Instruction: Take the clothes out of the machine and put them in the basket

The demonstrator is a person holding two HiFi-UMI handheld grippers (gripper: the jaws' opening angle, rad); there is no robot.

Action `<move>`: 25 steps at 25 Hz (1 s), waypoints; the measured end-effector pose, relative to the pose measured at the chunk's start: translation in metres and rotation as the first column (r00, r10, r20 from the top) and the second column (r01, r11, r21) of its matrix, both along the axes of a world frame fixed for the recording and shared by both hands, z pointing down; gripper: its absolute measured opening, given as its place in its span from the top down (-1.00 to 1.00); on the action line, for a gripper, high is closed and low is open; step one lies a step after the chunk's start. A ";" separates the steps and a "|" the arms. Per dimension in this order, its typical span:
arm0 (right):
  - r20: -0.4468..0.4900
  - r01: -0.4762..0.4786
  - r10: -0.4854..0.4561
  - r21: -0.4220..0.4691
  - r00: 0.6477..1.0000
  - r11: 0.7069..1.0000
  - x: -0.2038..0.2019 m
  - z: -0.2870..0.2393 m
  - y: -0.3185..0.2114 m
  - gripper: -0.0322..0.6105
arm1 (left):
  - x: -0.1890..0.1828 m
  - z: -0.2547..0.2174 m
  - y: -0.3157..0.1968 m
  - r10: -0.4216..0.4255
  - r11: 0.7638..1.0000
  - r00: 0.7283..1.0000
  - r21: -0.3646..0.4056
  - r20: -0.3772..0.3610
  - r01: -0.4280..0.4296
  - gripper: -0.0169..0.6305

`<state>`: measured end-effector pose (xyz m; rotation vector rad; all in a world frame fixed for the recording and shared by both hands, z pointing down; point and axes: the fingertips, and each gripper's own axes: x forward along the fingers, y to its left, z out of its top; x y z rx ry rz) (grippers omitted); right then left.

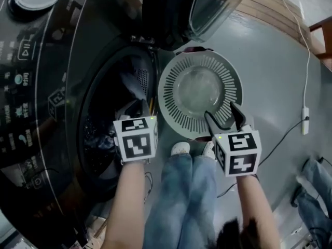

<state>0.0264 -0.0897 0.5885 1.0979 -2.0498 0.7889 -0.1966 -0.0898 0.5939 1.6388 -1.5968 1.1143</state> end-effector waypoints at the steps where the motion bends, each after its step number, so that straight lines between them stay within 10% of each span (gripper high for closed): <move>1: -0.003 -0.012 0.012 -0.001 1.000 1.000 0.006 -0.002 0.001 -0.04 | 0.010 -0.004 -0.002 0.025 1.000 1.000 0.002 -0.011 -0.025 0.89; 15: -0.011 -0.207 0.207 0.003 0.978 0.978 0.094 -0.016 0.005 -0.04 | 0.164 -0.029 -0.036 0.286 0.958 0.922 0.060 -0.259 -0.280 0.89; 25: -0.011 -0.339 0.339 -0.006 0.941 0.941 0.143 -0.011 0.007 -0.01 | 0.279 -0.045 -0.042 0.487 0.871 0.803 0.130 -0.344 -0.473 0.89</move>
